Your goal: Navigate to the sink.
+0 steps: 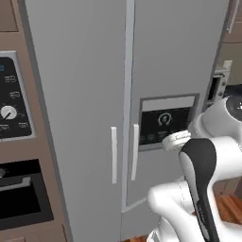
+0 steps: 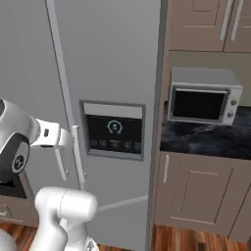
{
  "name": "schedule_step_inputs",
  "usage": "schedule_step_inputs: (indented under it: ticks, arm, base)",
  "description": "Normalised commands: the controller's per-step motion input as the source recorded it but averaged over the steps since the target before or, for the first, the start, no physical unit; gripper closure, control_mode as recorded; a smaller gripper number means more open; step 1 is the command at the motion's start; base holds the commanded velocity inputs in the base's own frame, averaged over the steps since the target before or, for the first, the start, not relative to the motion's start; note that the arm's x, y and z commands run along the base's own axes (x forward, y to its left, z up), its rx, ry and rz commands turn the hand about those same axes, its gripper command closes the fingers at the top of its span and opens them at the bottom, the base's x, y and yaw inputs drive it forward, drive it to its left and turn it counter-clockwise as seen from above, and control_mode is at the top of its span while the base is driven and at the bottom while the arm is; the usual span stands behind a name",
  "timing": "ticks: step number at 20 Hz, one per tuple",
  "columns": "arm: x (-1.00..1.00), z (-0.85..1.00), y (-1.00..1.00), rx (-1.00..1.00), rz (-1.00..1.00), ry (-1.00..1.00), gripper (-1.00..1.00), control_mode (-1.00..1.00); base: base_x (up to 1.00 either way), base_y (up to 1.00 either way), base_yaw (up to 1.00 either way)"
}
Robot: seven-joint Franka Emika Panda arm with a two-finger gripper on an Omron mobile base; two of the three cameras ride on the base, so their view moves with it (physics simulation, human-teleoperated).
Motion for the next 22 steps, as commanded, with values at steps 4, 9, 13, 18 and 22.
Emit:
schedule_step_inputs:
  ticks: [4, 9, 13, 18, 22]
  arm:
    - [0.0, 0.0, 0.0, 0.0, 0.0, 0.0, -1.0, 1.0]
    - [0.0, 0.0, 0.0, 0.0, 0.0, 0.0, -1.0, 1.0]
    - [0.0, 0.0, 0.0, 0.0, 0.0, 0.0, -1.0, 1.0]
    - [0.0, 0.0, 0.0, 0.0, 0.0, 0.0, -1.0, 1.0]
    - [0.0, 0.0, 0.0, 0.0, 0.0, 0.0, -1.0, 1.0]
  base:
    - [-0.25, -0.51, -0.66]
    - [0.0, -0.06, -0.97]
    - [0.0, 0.0, -1.0]
    - [0.0, -0.05, -0.98]
    - [0.0, -0.68, -0.77]
